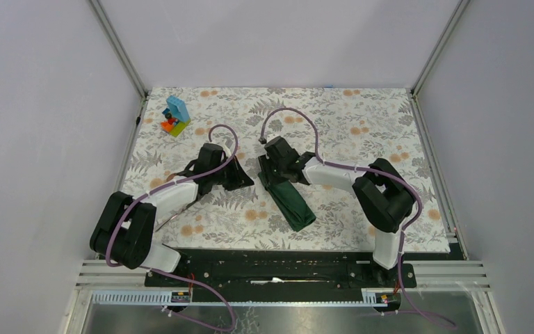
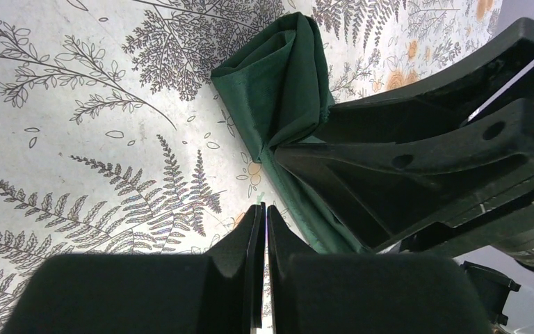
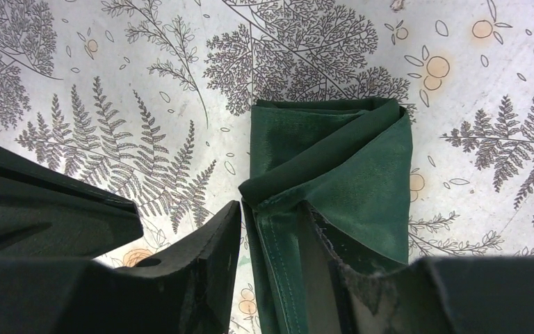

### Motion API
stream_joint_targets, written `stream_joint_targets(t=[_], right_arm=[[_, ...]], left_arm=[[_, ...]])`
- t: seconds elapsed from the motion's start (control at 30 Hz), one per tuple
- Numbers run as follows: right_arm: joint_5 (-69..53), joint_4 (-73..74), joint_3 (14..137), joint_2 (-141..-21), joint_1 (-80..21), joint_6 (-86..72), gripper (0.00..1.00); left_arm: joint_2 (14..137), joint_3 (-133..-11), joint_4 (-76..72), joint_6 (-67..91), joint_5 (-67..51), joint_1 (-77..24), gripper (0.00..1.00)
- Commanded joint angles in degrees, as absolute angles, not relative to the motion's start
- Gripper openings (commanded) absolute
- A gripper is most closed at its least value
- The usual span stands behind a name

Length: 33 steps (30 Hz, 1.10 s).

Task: Fold the napkin into a case and place the utensils inside
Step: Pick up the top corner of the smaller rectangle folded napkin from the center of the board.

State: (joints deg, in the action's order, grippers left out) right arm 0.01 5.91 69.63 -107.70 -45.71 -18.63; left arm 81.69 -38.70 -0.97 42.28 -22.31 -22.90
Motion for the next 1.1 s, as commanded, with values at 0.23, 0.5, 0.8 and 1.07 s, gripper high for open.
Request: stream_joint_targets(t=[0.23,0.5,0.8,1.07], right_arm=[[11.8,3.68,72.71,-109.02,-50.25,-16.98,0.48],[21.83,5.9,75.2,-110.98,-53.52,-16.03,0.48],[28.39,6.89,76.71,-112.91,-55.52,-15.56,0.45],[30.26,6.86,77.17,-113.73,-56.25,-15.49,0.32]], left_arm=[[80.97,-37.29,-3.86,42.3,-23.1,-22.5,0.08],[80.34,-36.37,-3.96,42.44,-22.98,-22.4,0.08],[79.58,-35.36,-4.31,42.63,-23.03,-22.28,0.08],[79.21,-34.99,-4.3,42.62,-23.24,-22.14,0.08]])
